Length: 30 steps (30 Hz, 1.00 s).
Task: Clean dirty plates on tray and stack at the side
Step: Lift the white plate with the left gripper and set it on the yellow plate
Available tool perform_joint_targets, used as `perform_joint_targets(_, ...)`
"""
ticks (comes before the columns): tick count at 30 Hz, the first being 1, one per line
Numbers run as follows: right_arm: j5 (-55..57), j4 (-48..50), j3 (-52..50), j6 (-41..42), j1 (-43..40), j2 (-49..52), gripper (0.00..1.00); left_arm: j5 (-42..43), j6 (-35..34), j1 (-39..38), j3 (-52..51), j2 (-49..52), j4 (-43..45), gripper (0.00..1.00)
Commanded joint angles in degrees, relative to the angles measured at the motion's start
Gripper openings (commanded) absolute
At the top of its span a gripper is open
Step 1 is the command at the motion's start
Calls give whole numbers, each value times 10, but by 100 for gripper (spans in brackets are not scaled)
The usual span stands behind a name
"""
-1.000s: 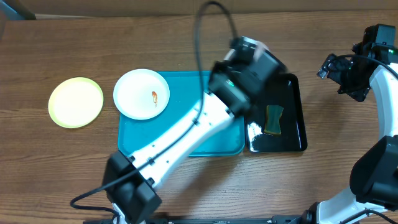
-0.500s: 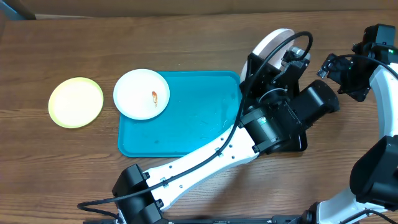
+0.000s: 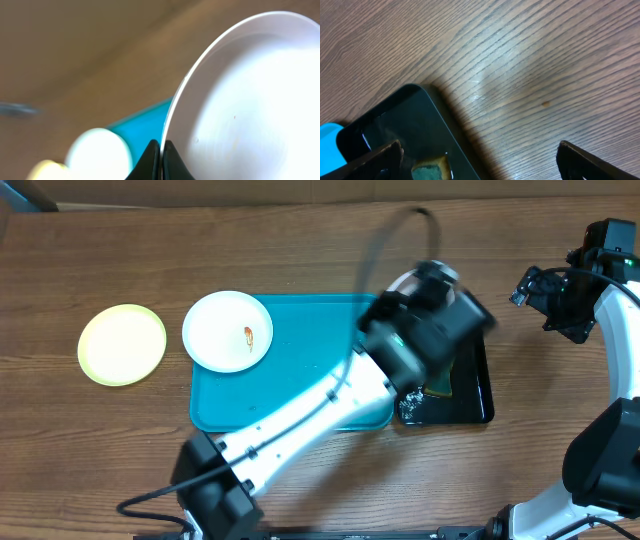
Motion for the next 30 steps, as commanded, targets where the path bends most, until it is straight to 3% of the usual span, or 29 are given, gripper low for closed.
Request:
perform_joint_targets(1, 2, 3, 7, 0, -2, -6, 100, 295, -135, 129, 11, -7, -17, 4)
perform_joint_targets(3, 2, 3, 7, 0, -2, -6, 100, 395, -143, 204, 11, -7, -30, 4)
perform_joint_targets(4, 2, 3, 7, 0, -2, -6, 100, 478, -150, 287, 11, -7, -53, 4)
perform_joint_targets(11, 2, 3, 7, 0, -2, -6, 100, 642, -137, 569, 11, -7, -163, 4)
perform_joint_targets(14, 2, 3, 7, 0, -2, -6, 100, 630, -113, 684, 10, -7, -202, 4)
perform_joint_targets(21, 2, 3, 7, 0, -2, -6, 100, 508, -114, 876, 2, -7, -229, 4)
perform_joint_targets(25, 2, 3, 7, 0, -2, -6, 100, 505, -113, 940, -10, -7, -224, 4)
perform_joint_targets(30, 2, 3, 7, 0, -2, -6, 100, 464, -116, 962, -44, -7, -191, 4)
